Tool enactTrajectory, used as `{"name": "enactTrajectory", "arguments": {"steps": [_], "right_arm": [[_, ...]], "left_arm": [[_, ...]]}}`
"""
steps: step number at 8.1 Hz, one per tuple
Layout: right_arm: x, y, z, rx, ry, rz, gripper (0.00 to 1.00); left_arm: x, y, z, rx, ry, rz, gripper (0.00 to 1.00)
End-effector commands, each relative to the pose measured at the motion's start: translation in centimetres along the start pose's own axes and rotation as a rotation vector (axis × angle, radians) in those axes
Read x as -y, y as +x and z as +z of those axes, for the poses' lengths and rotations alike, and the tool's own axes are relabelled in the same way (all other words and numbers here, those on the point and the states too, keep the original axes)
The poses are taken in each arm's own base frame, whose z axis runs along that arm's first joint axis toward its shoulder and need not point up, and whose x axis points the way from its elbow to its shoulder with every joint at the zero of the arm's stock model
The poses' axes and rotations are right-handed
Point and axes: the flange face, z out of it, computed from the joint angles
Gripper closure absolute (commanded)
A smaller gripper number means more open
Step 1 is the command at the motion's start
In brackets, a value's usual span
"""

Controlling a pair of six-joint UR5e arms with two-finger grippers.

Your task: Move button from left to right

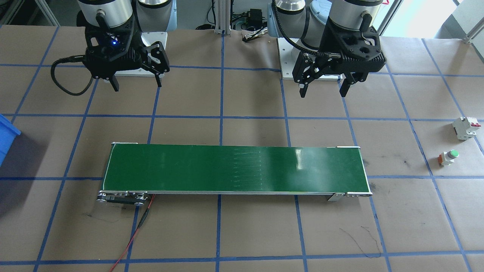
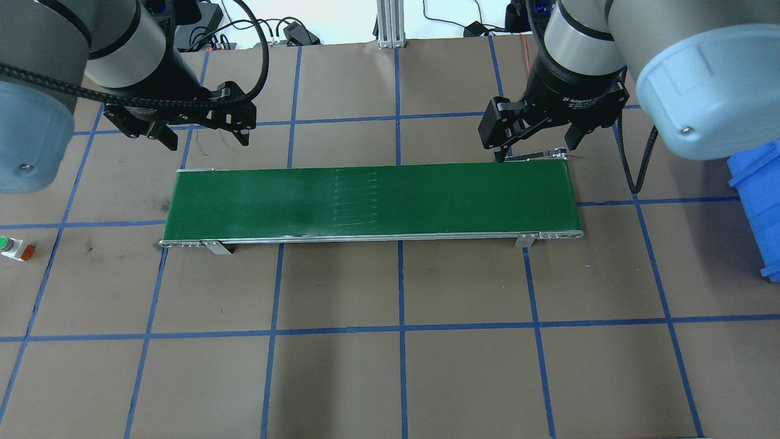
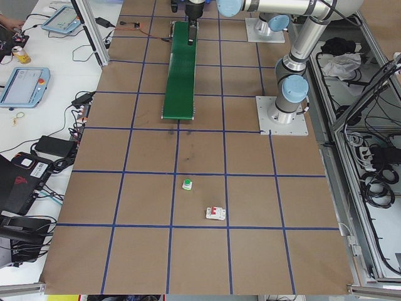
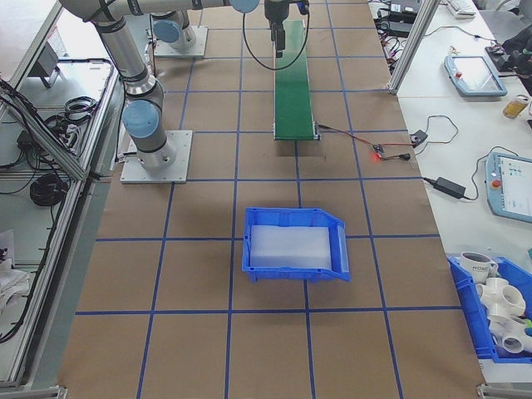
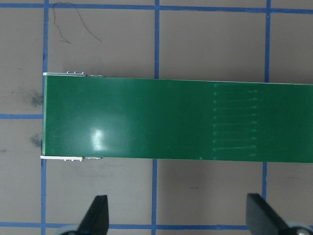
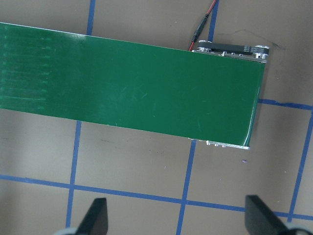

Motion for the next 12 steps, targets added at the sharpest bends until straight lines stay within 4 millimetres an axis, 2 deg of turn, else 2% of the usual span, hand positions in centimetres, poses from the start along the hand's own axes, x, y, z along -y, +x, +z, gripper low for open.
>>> {"name": "enactTrajectory", "arguments": {"steps": [1,4,5,6,7,8,9,11,12], "right_arm": [[0.0,0.0,0.0,0.000,-0.001,0.000,0.00],[0.0,0.0,0.0,0.000,-0.001,0.000,0.00],[0.0,0.0,0.0,0.000,-0.001,0.000,0.00],[0.0,0.0,0.0,0.000,-0.001,0.000,0.00],[0.0,0.0,0.0,0.000,-0.001,0.000,0.00],[0.0,0.0,0.0,0.000,-0.001,-0.001,0.00],[0.0,0.0,0.0,0.000,-0.001,0.000,0.00],[0.0,0.0,0.0,0.000,-0.001,-0.001,0.00],[0.0,0.0,0.0,0.000,-0.001,0.000,0.00]], "left_arm": [[-0.1,-0.5,0.0,0.059,0.003,0.001,0.00],[-0.2,-0.6,-0.7,0.058,0.018,0.002,0.00],[0.2,-1.4,-0.1,0.062,0.010,-0.016,0.00],[1.0,-2.8,-0.4,0.066,0.024,-0.048,0.00],[2.1,-6.3,0.0,0.072,0.014,-0.118,0.00],[3.2,-10.8,0.9,0.086,-0.005,-0.169,0.00],[3.6,-14.3,1.3,0.105,-0.019,-0.150,0.00],[3.5,-19.1,2.4,0.111,-0.041,-0.222,0.00],[3.5,-23.3,3.0,0.114,-0.061,-0.218,0.00]]}}
